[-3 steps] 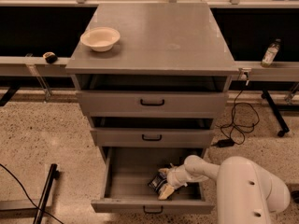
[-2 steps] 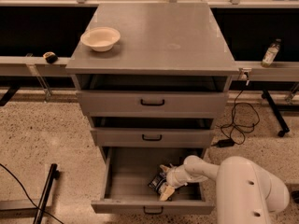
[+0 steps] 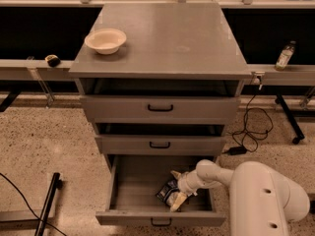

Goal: Pick blue chip bag from bottom drawer and place on counter

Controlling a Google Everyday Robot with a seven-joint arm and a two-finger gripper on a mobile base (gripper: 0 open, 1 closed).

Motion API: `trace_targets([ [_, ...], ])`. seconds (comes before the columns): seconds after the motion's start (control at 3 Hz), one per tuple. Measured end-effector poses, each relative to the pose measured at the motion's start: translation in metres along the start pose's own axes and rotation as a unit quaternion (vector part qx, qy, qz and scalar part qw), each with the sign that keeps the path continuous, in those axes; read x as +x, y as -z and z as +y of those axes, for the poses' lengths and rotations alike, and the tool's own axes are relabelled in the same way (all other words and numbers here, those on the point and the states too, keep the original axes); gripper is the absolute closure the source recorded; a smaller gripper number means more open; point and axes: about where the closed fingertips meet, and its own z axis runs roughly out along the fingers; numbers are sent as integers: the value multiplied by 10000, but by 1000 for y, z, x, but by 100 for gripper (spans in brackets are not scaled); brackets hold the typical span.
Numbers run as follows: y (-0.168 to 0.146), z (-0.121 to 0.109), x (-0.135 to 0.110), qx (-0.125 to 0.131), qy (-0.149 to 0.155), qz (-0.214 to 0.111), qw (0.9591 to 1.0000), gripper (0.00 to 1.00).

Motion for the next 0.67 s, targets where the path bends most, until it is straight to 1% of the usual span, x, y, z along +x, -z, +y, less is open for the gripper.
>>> trace_targets([
  [0.33, 1, -15, 12, 67, -12, 61, 10000, 0],
  [0.67, -21, -28, 36, 54, -47, 198, 9998, 26],
])
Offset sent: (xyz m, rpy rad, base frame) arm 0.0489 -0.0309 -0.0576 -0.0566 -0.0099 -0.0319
